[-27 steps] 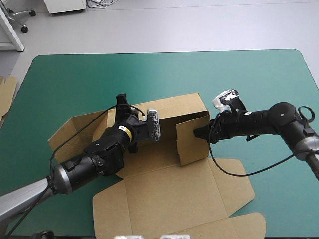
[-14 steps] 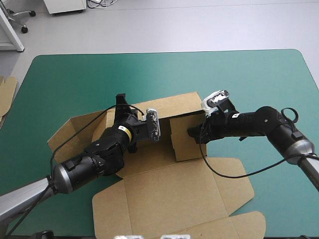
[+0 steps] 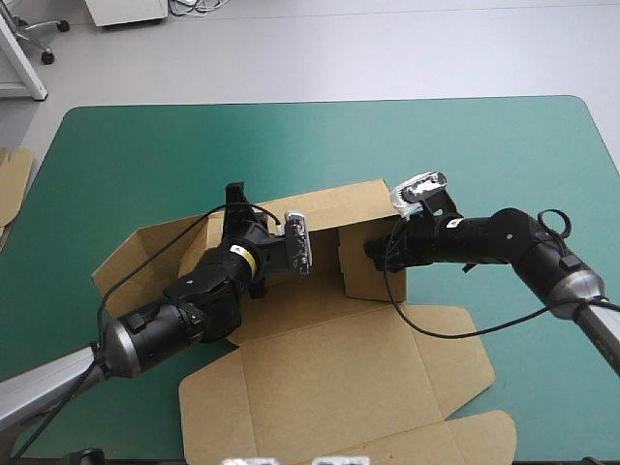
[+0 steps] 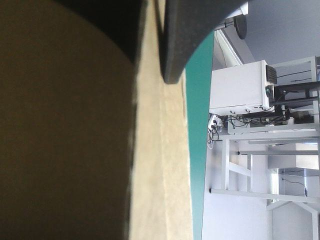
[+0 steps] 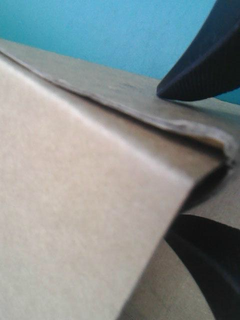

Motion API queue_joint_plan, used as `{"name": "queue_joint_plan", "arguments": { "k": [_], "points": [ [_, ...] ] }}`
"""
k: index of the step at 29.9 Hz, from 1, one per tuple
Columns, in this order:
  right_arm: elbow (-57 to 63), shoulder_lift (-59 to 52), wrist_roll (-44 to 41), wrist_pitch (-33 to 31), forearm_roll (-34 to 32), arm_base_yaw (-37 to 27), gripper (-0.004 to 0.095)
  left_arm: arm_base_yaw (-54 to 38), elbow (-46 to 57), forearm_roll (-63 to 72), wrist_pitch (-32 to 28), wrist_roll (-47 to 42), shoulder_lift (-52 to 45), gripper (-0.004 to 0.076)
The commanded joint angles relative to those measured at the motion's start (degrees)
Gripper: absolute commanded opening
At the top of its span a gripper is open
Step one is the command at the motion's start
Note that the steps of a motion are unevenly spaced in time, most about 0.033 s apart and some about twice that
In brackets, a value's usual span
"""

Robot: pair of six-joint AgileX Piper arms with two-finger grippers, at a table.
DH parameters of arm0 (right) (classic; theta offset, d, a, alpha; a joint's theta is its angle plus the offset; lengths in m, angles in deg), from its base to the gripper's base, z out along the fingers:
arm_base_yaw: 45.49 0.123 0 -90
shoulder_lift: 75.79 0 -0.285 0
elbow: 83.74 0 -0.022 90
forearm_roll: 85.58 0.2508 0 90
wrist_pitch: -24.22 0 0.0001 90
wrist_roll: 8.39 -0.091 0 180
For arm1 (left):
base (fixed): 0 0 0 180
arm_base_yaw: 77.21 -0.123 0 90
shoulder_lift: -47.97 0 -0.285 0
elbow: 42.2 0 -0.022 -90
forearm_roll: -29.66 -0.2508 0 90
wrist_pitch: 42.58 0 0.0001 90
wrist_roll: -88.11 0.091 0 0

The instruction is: Fold the box

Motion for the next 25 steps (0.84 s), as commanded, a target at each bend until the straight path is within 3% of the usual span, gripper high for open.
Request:
{"name": "queue_joint_plan", "arguments": {
  "k": [1, 9, 14, 21, 25],
  "points": [
    [-1.38, -1.57, -1.25, 3.13, 0.69, 0.25, 0.0602, 1.14, 0.62, 10.04, -1.36, -1.61, 0.18, -0.0015],
    [-1.34, -1.57, -2.46, 4.5, 1.03, 1.02, 0.0588, 1.14, 0.62, 9.73, -1.46, -2.28, 0.18, -0.0015],
    [-1.34, -1.57, -2.67, 8.84, -0.16, 4.5, 0.0551, 1.14, 0.62, 7.49, -1.49, -5.07, 0.18, -0.0015],
    [-0.71, -1.57, -10.56, 13.76, -9.53, 6.81, 0.0538, 1.14, 0.62, 7.49, -1.61, -5.31, 0.18, -0.0015],
    [1.29, -1.57, -12.99, 16.58, -11.1, 6.95, 0.0538, 1.14, 0.62, 6.75, -1.91, -6.91, 0.78, -0.0015]
  ]
}}
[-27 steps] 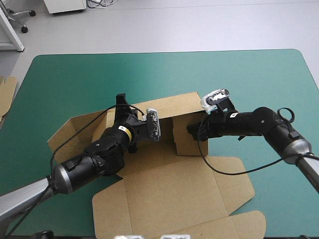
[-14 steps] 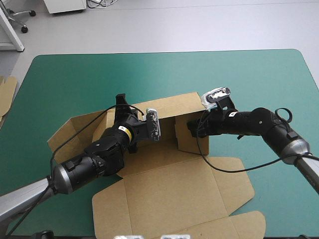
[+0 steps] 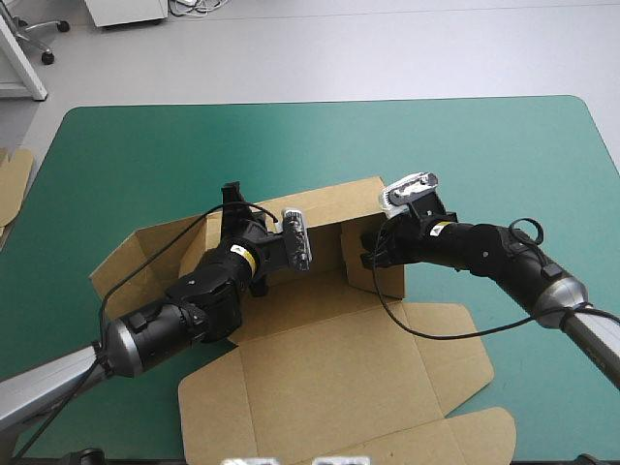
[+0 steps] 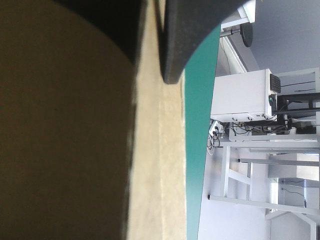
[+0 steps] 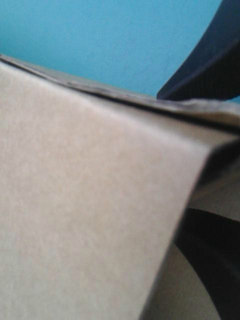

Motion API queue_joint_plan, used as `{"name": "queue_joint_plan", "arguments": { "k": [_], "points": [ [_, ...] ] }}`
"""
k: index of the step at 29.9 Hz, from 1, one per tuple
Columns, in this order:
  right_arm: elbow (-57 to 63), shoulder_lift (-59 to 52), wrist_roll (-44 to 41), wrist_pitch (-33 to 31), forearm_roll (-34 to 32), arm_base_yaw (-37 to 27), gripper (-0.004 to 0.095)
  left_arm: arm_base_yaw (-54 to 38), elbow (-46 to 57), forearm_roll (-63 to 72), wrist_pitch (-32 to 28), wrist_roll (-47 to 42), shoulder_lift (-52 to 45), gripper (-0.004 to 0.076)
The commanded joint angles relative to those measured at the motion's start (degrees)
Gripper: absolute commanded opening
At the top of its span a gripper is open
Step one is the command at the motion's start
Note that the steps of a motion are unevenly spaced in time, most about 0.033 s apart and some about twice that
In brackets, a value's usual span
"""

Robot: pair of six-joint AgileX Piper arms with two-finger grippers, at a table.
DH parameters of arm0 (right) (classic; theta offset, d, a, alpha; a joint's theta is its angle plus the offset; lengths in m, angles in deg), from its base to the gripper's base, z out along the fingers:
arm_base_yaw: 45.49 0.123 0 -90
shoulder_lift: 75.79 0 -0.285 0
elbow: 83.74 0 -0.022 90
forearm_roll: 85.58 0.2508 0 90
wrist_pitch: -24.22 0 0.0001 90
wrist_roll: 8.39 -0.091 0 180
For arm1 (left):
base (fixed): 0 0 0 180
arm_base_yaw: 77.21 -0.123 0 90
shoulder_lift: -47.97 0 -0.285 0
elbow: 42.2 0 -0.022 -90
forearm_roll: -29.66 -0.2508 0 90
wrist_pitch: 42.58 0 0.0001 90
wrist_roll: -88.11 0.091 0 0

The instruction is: Fold the box

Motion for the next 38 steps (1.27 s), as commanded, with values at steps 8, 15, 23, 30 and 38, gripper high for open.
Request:
{"name": "queue_joint_plan", "arguments": {
  "k": [8, 15, 23, 30, 38],
  "points": [
    [3.15, -1.57, -2.34, 10.59, 0.73, 1.37, 0.0538, 1.14, 0.49, 3.96, -2.1, -5.61, 3.06, -0.0015],
    [3.15, -1.57, -1.83, 13.83, 2.42, 2.57, 0.0484, 1.14, 0.49, -1.29, -2.21, -10.29, 3.11, -0.0015],
    [3.15, -1.57, -1.94, 17.86, 2.42, 7.33, 0.039, 1.14, 0.49, -4.13, -2.11, -12.8, 3.55, -0.0015],
    [3.15, -1.57, -2.42, 16.91, 2.42, 7.48, 0.0111, 1.14, 0.49, -4.25, -1.76, -12.92, 3.55, -0.0015],
    [3.15, -1.57, -2.42, 14.94, 2.26, 7.48, -0.0013, 1.14, 0.26, -7.23, -0.7, -14.28, 3.55, -0.0015]
  ]
}}
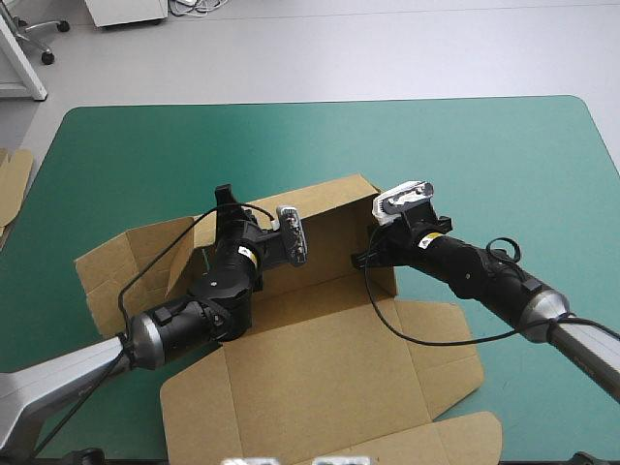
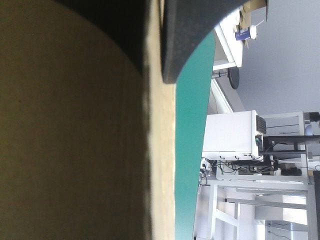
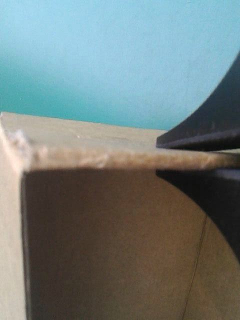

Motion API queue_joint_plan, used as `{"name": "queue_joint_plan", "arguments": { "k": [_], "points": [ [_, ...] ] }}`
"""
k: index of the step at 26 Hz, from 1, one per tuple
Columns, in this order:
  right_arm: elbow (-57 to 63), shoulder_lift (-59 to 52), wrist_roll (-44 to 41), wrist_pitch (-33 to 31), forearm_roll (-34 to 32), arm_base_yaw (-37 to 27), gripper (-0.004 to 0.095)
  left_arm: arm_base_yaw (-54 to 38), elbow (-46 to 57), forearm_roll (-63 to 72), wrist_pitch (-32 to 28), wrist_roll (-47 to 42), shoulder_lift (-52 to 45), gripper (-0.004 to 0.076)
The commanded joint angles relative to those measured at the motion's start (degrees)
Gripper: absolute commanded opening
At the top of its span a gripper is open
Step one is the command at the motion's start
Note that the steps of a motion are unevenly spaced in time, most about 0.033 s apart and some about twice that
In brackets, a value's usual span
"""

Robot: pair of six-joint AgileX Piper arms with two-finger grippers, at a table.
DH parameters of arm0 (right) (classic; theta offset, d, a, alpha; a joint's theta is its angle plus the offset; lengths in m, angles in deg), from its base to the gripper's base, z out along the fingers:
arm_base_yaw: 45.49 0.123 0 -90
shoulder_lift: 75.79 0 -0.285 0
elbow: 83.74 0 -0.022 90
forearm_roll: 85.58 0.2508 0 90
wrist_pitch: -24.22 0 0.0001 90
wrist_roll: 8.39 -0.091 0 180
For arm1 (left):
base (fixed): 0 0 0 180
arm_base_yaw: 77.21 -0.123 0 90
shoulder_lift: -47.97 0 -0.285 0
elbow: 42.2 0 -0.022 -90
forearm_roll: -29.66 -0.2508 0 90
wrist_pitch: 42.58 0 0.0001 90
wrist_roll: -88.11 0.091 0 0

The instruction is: Fold the box

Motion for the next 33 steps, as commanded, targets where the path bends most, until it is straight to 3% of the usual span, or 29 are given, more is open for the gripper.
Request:
{"name": "queue_joint_plan", "arguments": {
  "k": [1, 13, 16, 23, 33],
  "points": [
    [-2.03, -2.24, 0.28, -0.84, 2.01, 1.62, -0.0013, 1.31, -0.74, 1.67, -6.47, -2.85, -0.35, -0.0015],
    [-2.03, -2.24, 0.28, -1.86, 2.01, 1.62, -0.0013, 1.31, -1.35, -7.31, -1.31, -7.39, -1.15, -0.001],
    [-2.03, -2.24, 0.28, -1.86, 2.01, 1.62, -0.0014, 2.09, -1.35, -6.13, -1.39, -7.52, -2.34, 0.0048],
    [-2.03, -2.24, 0.25, -1.86, 2.01, 1.62, -0.0014, 3.64, -1.35, -2.53, 1.97, -6.22, -6.2, 0.0293],
    [-2.03, -2.14, 0.25, -1.41, 2.01, 1.62, -0.0014, 15.09, -2.28, -3.02, 11.13, -6.22, -10.94, 0.0309]
  ]
}}
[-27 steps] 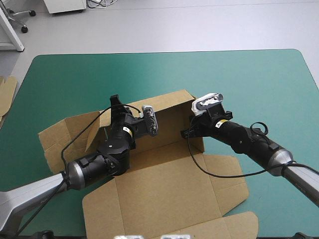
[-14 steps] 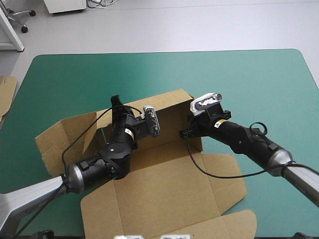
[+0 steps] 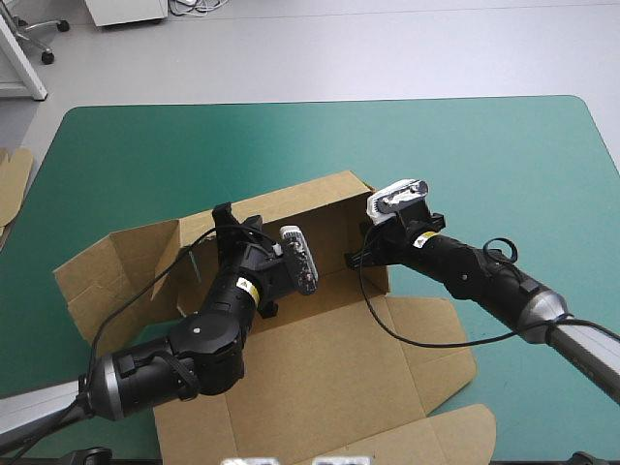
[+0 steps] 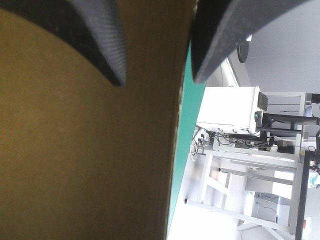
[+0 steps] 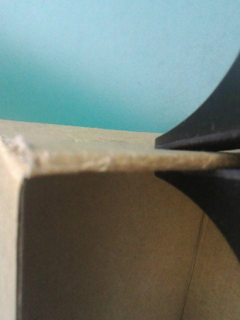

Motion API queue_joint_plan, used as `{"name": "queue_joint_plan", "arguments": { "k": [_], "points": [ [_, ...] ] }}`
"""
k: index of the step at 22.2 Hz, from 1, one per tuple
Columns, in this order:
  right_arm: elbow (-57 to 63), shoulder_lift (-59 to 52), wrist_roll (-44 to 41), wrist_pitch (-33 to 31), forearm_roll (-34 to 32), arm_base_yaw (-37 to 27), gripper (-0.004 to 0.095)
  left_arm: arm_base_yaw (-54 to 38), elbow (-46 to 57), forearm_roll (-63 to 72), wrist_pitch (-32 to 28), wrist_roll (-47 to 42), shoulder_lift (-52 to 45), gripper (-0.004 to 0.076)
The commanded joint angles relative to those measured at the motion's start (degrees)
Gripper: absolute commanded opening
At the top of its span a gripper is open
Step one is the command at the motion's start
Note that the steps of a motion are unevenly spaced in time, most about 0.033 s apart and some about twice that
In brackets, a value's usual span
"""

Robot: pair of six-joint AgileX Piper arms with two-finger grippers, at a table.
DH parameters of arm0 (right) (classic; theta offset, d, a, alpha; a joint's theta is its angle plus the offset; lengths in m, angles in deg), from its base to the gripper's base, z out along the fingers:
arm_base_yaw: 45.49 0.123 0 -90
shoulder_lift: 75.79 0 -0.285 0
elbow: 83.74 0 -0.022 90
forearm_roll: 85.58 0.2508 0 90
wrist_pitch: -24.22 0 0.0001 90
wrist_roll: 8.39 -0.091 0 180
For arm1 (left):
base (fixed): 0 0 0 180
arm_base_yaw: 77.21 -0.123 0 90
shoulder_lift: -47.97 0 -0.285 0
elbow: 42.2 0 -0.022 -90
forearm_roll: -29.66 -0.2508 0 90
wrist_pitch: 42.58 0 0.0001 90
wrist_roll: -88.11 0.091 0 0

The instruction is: Fold the box

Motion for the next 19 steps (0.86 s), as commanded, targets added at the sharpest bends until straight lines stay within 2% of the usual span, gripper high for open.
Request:
{"name": "queue_joint_plan", "arguments": {
  "k": [1, 3, 5, 6, 7, 11, 14, 19],
  "points": [
    [-1.61, -2.08, -0.18, -1.77, 1.34, 0.6, -0.0014, 2.36, -3.04, -3.05, 3.69, -0.34, -2.8, 0.0309],
    [-1.61, -2.08, -0.18, -1.77, 1.34, 0.6, -0.0014, 2.39, -4.07, -3.42, 6.37, -1.32, -3.2, 0.0284],
    [-1.61, -2.08, -0.18, -1.88, 1.34, 0.6, -0.0014, 2.39, -5.03, -3.2, 8.71, -2.63, -3.2, 0.0136],
    [-1.61, -2.08, -0.18, -1.98, 1.34, 0.6, -0.0014, 2.39, -5.6, -3.2, 9.52, -2.51, -3.2, 0.0019],
    [-1.61, -2.08, -0.18, -2.25, 1.34, 0.48, -0.0014, 2.39, -6.22, -3.06, 9.94, -1.53, -3.2, -0.0008],
    [-1.61, -2.08, -0.18, -2.75, 1.34, 0.48, -0.0014, 2.27, -14.51, 8.33, 10.51, 4.57, -3.2, 0.0001],
    [-1.61, -2.08, -0.28, -2.75, 1.24, 0.48, -0.0014, 0.62, -19.57, 8.99, 9.82, 5.67, -3.2, 0.0001],
    [-1.61, -2.08, -0.28, -2.75, 0.99, 0.48, -0.0014, -11.3, -24.37, 10.15, 8.58, 8.83, -3.2, 0.0001]
  ]
}}
